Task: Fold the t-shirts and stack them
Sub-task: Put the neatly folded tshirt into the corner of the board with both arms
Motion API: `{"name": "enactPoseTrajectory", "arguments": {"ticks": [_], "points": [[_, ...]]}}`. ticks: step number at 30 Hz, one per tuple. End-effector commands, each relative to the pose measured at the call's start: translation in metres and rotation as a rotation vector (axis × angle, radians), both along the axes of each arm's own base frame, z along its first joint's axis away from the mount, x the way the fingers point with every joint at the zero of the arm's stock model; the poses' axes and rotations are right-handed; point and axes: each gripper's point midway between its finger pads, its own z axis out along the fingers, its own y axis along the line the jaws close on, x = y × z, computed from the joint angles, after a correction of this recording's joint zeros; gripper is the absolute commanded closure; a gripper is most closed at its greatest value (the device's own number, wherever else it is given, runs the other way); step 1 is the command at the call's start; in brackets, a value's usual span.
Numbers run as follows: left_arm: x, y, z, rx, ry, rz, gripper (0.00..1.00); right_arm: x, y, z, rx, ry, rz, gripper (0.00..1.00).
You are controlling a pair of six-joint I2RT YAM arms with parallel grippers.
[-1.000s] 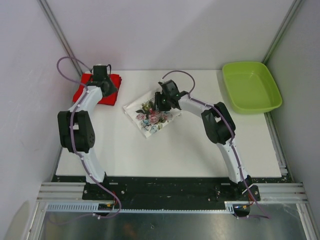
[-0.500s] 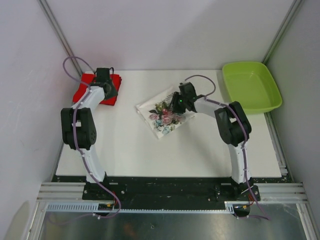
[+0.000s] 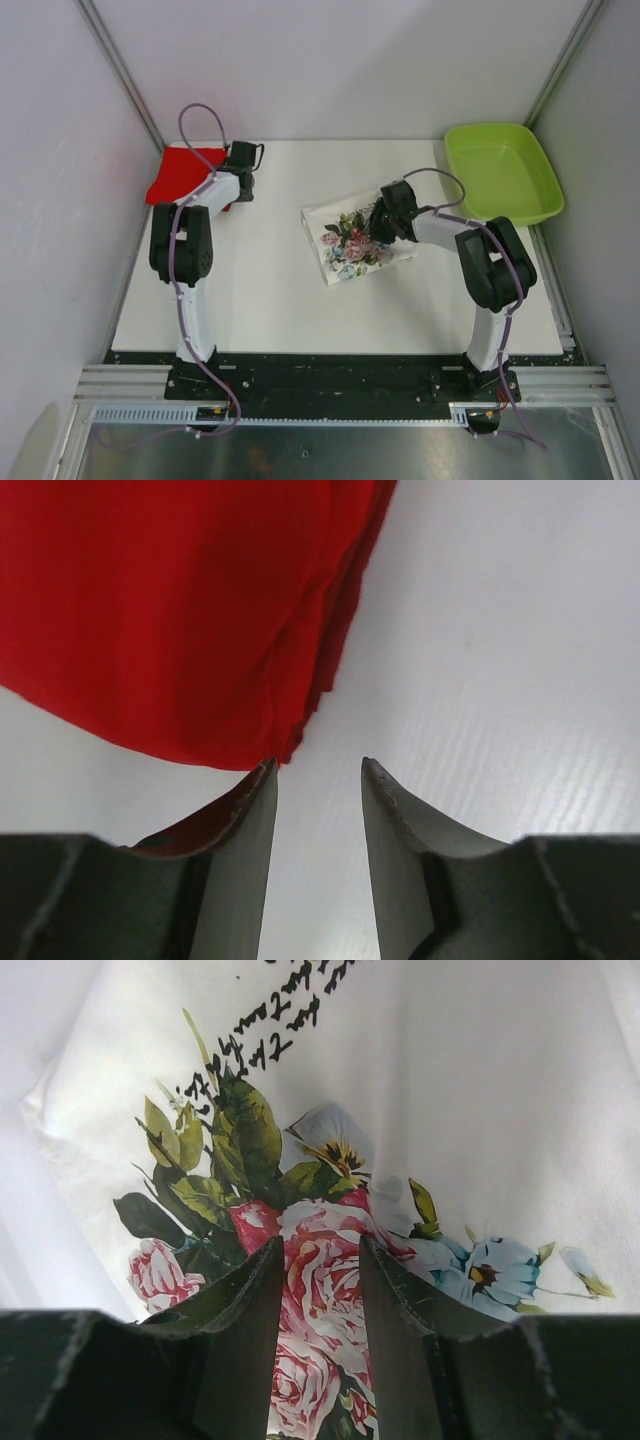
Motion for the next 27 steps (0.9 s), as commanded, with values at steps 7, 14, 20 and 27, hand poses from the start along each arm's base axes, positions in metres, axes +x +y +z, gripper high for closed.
{"name": "enactPoseTrajectory", "arguments": {"ticks": [7,14,20,27], "points": [[0.022,0.023,0.038,0.293,-0.034,0.002,0.56,-0.028,-0.018,-0.014,-0.061,0.095,-0.024,0.58],[0.034,0.016,0.014,0.297,0.018,-0.07,0.55,-0.02,-0.012,0.019,-0.014,0.024,-0.003,0.57],[0.028,0.021,-0.007,0.32,0.078,-0.074,0.53,-0.011,-0.014,0.058,0.034,-0.042,-0.013,0.56],[0.022,0.027,-0.019,0.348,0.12,-0.064,0.51,-0.007,-0.022,0.088,0.051,-0.094,-0.024,0.54]]}}
